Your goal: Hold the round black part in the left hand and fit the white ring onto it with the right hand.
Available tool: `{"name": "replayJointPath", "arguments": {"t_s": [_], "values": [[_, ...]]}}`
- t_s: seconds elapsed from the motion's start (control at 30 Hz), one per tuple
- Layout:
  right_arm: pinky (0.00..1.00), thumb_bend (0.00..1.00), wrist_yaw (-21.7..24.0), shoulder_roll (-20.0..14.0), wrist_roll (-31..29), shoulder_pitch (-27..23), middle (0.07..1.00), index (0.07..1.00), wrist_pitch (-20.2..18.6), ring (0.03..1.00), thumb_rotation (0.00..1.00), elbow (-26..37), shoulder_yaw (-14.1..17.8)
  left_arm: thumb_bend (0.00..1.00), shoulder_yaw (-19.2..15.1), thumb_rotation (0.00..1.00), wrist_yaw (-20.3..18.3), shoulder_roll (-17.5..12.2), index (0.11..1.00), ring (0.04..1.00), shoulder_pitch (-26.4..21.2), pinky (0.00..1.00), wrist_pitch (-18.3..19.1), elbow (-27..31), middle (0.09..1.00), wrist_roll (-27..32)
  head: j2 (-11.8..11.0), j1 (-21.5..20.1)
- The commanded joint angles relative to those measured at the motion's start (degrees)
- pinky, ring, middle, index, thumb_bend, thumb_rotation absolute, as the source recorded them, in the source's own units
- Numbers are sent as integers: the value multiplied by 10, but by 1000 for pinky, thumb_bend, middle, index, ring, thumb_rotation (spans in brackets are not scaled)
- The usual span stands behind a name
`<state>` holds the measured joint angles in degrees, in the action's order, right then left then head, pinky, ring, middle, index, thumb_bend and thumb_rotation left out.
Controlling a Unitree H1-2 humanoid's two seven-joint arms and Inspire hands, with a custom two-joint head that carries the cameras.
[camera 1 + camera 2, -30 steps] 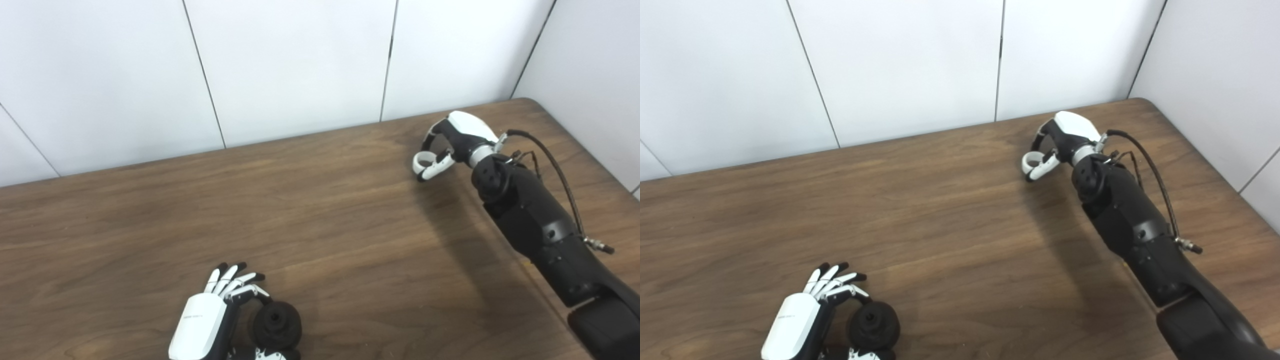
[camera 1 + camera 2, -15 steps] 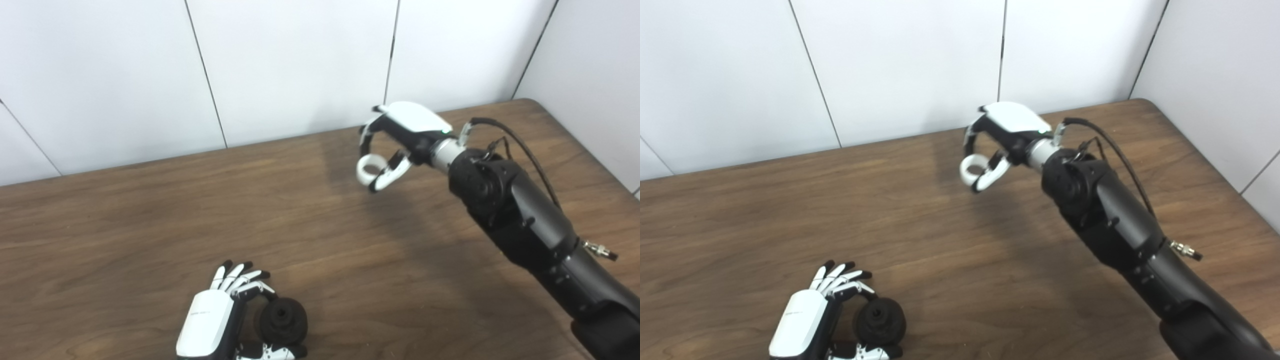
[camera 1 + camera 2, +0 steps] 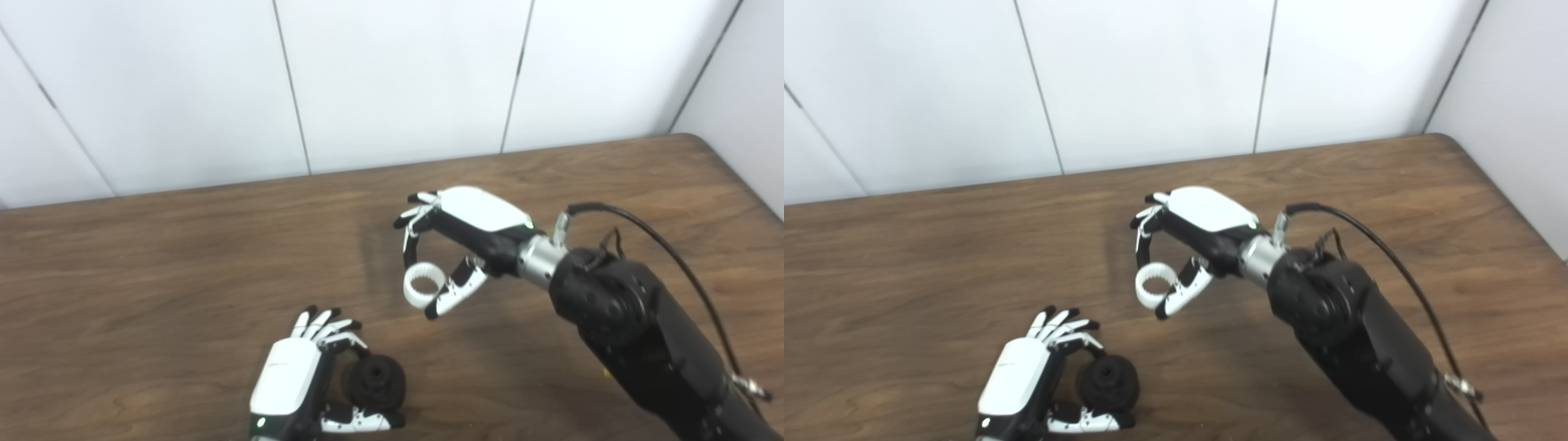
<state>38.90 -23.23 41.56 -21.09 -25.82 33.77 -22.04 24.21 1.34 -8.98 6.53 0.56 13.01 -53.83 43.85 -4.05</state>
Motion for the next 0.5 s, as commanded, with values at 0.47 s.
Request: {"name": "replayJointPath", "arguments": {"t_s": [0.47], "values": [[1000, 525, 31, 41, 9, 31, 855, 481, 37, 991, 136, 60, -25, 525, 16, 56, -14, 8, 483, 910, -10, 1000, 18, -7, 796, -20, 19, 23]]}}
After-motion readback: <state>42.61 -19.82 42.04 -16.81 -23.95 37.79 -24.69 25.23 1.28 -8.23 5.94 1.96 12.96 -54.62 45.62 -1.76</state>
